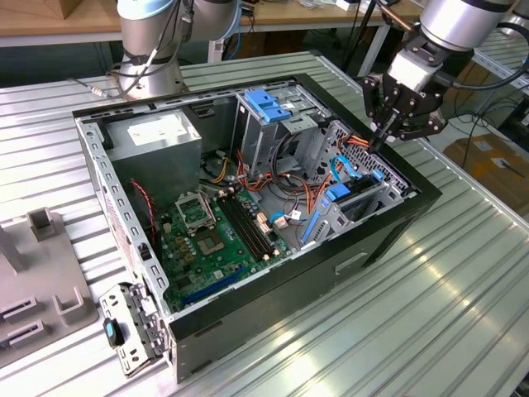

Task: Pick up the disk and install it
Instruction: 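Insert the second disk wire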

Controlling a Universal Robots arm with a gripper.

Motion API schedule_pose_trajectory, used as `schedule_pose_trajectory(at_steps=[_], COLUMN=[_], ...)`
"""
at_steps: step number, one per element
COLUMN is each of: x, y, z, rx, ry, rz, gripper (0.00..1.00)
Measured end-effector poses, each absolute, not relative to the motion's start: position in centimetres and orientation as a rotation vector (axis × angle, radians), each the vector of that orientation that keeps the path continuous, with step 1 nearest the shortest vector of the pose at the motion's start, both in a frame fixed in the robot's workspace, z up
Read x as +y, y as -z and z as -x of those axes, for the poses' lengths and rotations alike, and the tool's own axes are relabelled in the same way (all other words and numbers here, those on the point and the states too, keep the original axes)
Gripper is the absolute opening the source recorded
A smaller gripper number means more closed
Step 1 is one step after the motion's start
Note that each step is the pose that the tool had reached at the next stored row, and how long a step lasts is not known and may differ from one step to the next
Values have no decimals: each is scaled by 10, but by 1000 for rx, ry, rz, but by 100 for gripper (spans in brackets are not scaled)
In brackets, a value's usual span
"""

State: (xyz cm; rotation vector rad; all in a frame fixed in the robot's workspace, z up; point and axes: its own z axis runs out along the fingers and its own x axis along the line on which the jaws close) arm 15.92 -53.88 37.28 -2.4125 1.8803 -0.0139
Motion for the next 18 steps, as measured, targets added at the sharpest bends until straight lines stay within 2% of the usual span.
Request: schedule_pose_trajectory(at_steps=[18], x=[-539], y=[-372], z=[-154], rx=[1939], ry=[17], rz=[2366], gripper=[16])
